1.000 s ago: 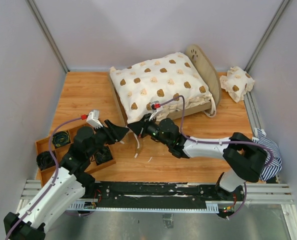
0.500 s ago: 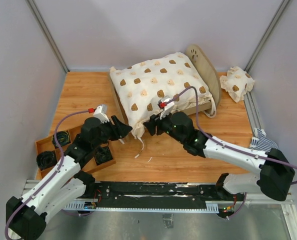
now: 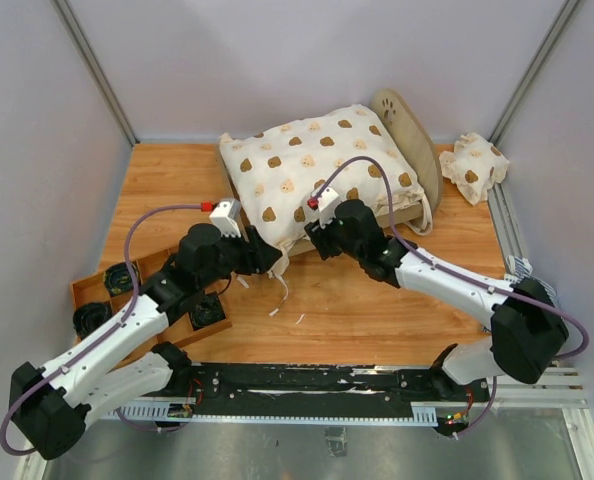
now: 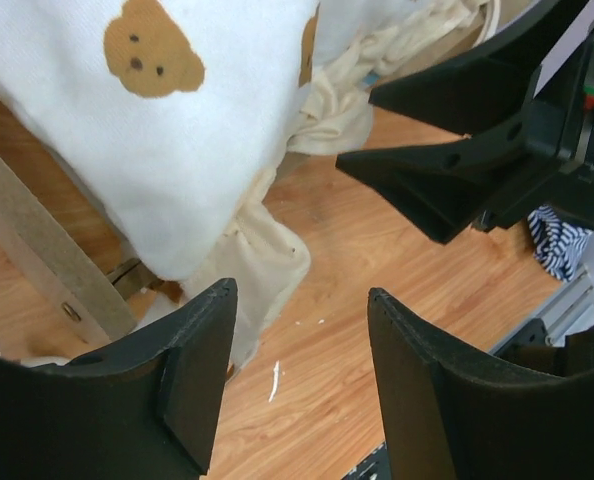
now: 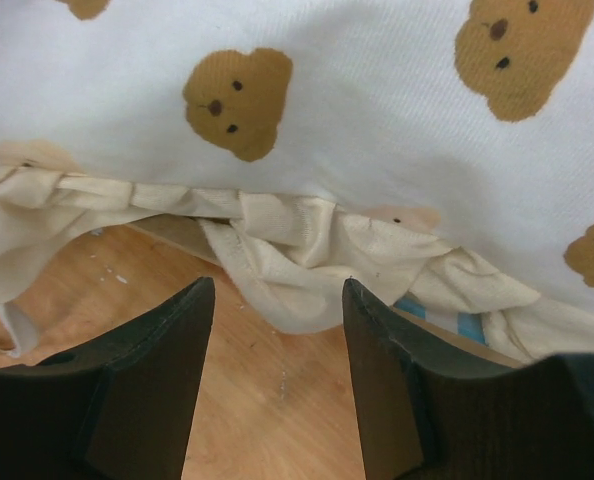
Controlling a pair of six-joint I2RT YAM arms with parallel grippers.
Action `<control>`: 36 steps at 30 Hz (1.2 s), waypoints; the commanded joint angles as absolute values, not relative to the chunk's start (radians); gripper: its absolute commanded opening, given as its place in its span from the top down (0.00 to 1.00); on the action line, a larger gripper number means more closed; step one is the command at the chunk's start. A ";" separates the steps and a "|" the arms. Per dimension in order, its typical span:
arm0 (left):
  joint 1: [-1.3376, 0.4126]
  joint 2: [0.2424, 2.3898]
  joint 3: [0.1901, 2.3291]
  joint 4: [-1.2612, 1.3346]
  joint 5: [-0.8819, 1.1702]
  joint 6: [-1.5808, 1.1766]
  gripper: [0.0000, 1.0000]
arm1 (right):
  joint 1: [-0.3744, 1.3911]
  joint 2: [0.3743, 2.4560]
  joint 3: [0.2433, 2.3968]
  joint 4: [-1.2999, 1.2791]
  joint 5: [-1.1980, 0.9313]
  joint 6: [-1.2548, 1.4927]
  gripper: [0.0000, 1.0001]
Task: Set up the pet bed
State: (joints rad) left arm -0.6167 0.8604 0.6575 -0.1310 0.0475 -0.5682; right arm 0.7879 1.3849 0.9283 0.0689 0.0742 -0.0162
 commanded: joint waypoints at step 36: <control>-0.666 0.971 0.690 -0.309 -0.336 -0.496 1.00 | 0.605 1.173 0.893 -0.006 -0.096 -0.118 1.00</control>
State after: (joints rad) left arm -0.6651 0.9730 0.6579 -0.2462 -0.2668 -0.5121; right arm 0.6235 1.2018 0.9276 -0.0128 -0.0601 -0.1326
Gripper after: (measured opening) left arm 0.009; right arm 0.007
